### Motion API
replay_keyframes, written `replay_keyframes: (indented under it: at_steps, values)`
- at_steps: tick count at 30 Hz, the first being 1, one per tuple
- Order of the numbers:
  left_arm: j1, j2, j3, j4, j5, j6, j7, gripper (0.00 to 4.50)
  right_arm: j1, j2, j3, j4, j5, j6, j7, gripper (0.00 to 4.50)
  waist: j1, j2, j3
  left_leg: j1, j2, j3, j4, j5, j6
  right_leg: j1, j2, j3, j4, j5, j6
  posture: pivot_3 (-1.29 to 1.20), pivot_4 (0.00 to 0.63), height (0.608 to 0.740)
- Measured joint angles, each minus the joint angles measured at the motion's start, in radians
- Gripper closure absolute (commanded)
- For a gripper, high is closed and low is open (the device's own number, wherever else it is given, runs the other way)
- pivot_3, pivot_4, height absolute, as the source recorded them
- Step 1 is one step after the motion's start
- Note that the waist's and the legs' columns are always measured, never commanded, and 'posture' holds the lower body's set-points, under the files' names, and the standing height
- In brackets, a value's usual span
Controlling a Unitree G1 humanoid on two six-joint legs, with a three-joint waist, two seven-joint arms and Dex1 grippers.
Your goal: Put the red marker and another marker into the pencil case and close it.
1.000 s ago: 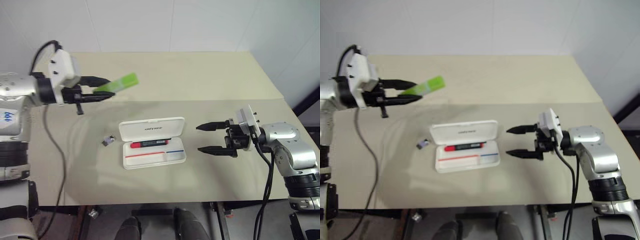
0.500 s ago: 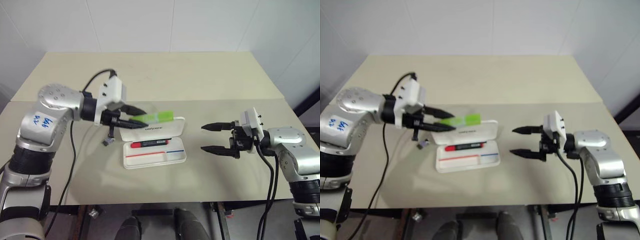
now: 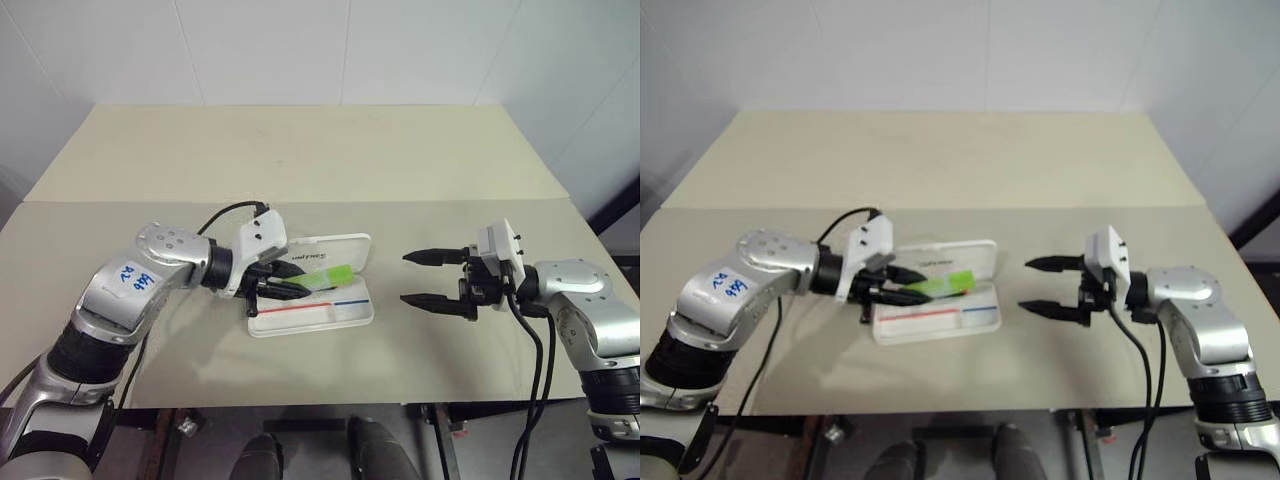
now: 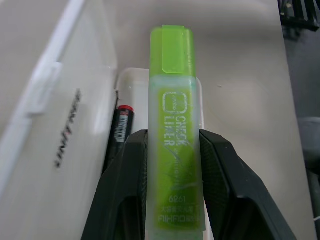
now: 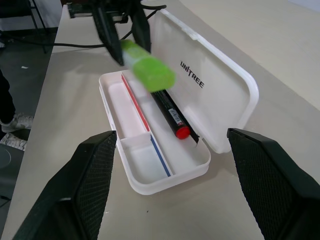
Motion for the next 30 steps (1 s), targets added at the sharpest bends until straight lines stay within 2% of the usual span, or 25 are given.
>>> replay_keyframes:
  at_steps: [15,29,30]
  values:
    - [0.089,0.055,-0.073,-0.019,0.077,-0.041,0.023,3.41,0.013,0.000,-0.004,0.005,-0.005,0.001,0.007,0.00,0.002,0.000,0.000,0.000,0.000,0.000,0.000,0.000,0.000,0.001,0.000,0.000,-0.001,0.000,0.000,0.00,0.150,0.740]
    - [0.104,0.040,-0.091,0.004,0.104,-0.068,0.019,3.41,0.026,-0.019,-0.031,0.005,0.000,-0.001,0.005,0.00,0.002,0.000,0.000,0.000,0.000,0.000,0.000,0.000,0.000,0.002,-0.001,0.000,-0.002,0.000,0.000,0.00,0.150,0.740]
    - [0.104,0.039,-0.093,0.005,0.105,-0.068,0.018,3.06,0.026,-0.019,-0.031,0.005,-0.001,-0.002,0.004,0.00,0.002,0.000,0.000,0.000,0.000,0.000,0.000,0.000,0.000,0.002,-0.001,0.000,-0.002,0.000,0.000,0.00,0.150,0.740]
